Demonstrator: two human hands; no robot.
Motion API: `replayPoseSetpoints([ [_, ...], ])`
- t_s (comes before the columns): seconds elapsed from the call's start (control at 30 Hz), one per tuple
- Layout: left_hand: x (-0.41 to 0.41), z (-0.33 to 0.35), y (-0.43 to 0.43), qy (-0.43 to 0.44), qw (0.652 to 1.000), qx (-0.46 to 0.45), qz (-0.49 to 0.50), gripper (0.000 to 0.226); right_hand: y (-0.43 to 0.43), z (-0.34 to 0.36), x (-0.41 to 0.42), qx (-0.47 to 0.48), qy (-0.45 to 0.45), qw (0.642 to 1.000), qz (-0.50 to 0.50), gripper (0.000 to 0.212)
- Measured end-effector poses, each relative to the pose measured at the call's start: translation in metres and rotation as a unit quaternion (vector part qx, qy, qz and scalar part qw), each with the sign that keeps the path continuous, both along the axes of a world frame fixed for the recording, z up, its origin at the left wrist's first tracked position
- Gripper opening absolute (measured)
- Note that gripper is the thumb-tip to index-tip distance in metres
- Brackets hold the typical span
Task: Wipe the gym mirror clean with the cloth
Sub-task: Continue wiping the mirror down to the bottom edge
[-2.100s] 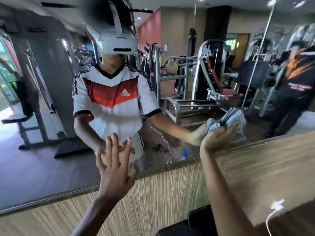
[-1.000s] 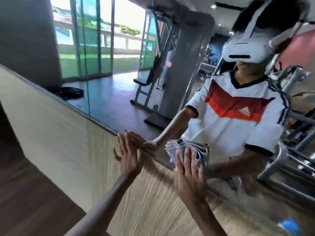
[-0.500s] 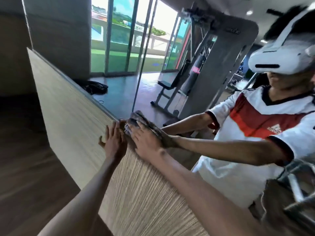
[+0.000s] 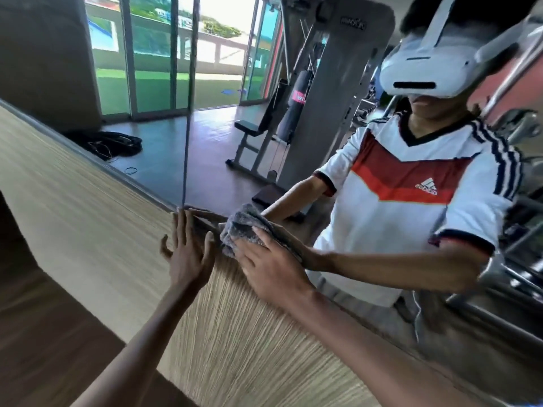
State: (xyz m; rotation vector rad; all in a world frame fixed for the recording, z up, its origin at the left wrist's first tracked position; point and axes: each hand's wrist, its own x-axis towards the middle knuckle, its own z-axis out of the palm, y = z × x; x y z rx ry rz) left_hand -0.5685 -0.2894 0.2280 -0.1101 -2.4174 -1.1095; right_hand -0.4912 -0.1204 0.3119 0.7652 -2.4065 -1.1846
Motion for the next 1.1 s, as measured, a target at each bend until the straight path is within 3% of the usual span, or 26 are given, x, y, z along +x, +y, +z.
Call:
replayPoseSetpoints([
  [0.13,0.051,-0.008,0.076,-0.013,0.997,0.064,-0.034,0.083,0.083,-0.003,0.084,-0.095,0.008,0.995,-0.032,0.044],
  [0.27,0.103,-0.006,0.139,0.006,0.993,0.077,-0.089,0.082,0.17,-0.01,0.179,-0.185,0.111,0.974,-0.074,0.046],
  [0.43,0.178,0.008,0.218,0.114,0.97,-0.026,-0.213,0.081,0.253,-0.049,0.277,-0.338,0.269,0.884,-0.18,0.049],
  [0.67,0.261,0.034,0.315,0.23,0.915,-0.147,-0.297,0.092,0.311,-0.071,0.353,-0.548,0.429,0.673,-0.25,0.05],
  [0.83,0.314,0.049,0.368,0.282,0.885,-0.189,-0.318,0.089,0.382,-0.069,0.417,-0.671,0.516,0.458,-0.27,0.058],
  [0.97,0.345,0.056,0.402,0.29,0.878,-0.19,-0.33,0.087,0.428,-0.046,0.446,-0.73,0.561,0.311,-0.237,0.071],
  [1.1,0.36,0.051,0.419,0.268,0.889,-0.179,-0.326,0.091,0.443,-0.031,0.443,-0.728,0.609,0.244,-0.199,0.083],
])
